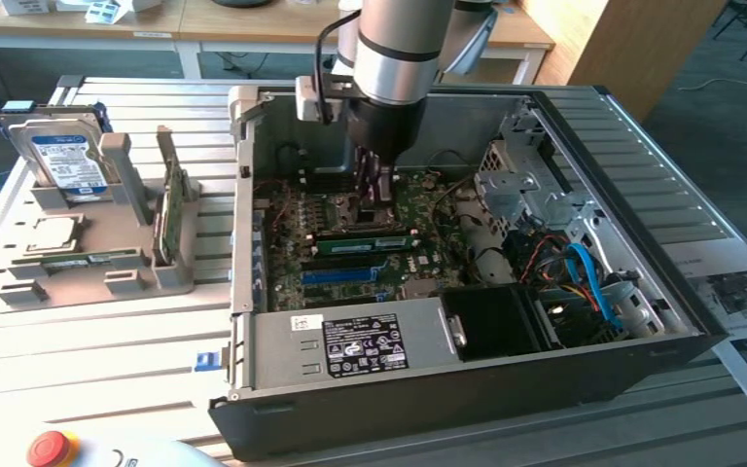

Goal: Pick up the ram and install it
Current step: 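Press down the ram until it locks into place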

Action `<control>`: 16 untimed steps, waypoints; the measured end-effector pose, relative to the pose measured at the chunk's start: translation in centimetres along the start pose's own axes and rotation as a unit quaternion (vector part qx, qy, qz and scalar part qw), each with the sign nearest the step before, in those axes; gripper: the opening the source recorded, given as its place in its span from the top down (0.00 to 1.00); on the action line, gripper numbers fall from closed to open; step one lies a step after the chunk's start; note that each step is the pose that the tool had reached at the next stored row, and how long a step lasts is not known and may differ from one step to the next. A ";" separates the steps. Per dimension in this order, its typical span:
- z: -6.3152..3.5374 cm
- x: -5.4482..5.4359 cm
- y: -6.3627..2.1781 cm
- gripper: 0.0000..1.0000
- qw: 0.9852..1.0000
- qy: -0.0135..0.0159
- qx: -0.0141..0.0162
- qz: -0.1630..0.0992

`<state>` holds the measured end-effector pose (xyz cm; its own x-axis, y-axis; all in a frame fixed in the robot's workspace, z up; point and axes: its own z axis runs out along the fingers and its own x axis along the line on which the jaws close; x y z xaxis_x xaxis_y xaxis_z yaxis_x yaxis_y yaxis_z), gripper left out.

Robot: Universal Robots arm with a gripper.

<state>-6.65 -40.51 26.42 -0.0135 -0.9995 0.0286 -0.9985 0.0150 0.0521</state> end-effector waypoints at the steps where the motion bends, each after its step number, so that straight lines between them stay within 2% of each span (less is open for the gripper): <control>1: -0.16 0.0 0.01 0.90 1.000 0.000 0.000 0.000; 16: -2.95 0.1 0.15 0.90 1.000 0.000 -0.004 0.000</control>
<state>-6.65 -40.51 29.38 -0.0132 -0.9995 0.0296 -0.9981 0.0149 0.0598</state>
